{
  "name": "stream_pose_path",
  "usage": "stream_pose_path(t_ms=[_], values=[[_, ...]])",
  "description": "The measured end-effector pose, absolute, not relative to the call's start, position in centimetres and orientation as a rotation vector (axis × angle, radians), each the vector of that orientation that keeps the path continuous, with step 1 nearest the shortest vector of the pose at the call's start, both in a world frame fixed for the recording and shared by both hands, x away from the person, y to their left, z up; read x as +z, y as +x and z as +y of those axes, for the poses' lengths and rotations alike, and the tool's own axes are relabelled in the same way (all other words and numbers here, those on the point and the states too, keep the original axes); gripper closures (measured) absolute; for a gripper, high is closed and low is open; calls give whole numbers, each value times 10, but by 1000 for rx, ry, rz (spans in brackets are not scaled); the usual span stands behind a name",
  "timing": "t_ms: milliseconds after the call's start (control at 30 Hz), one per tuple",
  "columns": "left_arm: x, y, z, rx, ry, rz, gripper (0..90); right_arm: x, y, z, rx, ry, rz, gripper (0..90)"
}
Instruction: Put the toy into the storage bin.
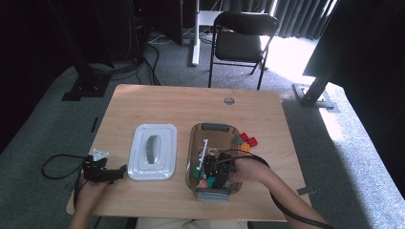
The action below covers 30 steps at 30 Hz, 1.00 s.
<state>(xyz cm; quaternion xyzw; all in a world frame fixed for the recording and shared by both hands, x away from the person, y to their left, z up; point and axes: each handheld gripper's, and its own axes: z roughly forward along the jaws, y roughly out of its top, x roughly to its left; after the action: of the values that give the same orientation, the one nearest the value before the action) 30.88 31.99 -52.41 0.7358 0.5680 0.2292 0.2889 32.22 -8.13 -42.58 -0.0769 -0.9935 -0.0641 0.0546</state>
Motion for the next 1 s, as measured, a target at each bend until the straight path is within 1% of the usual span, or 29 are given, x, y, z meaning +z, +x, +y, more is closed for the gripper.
stream_pose_path(t_ms=[100, 133, 167, 333, 567, 767, 1000], values=[[-524, 309, 320, 612, 1964, 1516, 5, -426, 322, -81, -188, -222, -3011, 564], [-524, 309, 320, 612, 1964, 1516, 5, -425, 322, -82, -198, -233, -3021, 526], [-524, 309, 320, 612, 1964, 1516, 5, -425, 323, -82, -201, -241, -3022, 517], [-524, 309, 320, 612, 1963, 1516, 5, -420, 322, -85, -247, -285, -3023, 499], [-524, 309, 320, 611, 1965, 1516, 5, -404, 328, -101, -426, -414, -2993, 486], [-524, 309, 320, 610, 1965, 1516, 5, -395, 331, -116, -526, -529, -2977, 420], [-524, 309, 320, 611, 1964, 1517, 5, -386, 335, -138, -689, -641, -2948, 414]])
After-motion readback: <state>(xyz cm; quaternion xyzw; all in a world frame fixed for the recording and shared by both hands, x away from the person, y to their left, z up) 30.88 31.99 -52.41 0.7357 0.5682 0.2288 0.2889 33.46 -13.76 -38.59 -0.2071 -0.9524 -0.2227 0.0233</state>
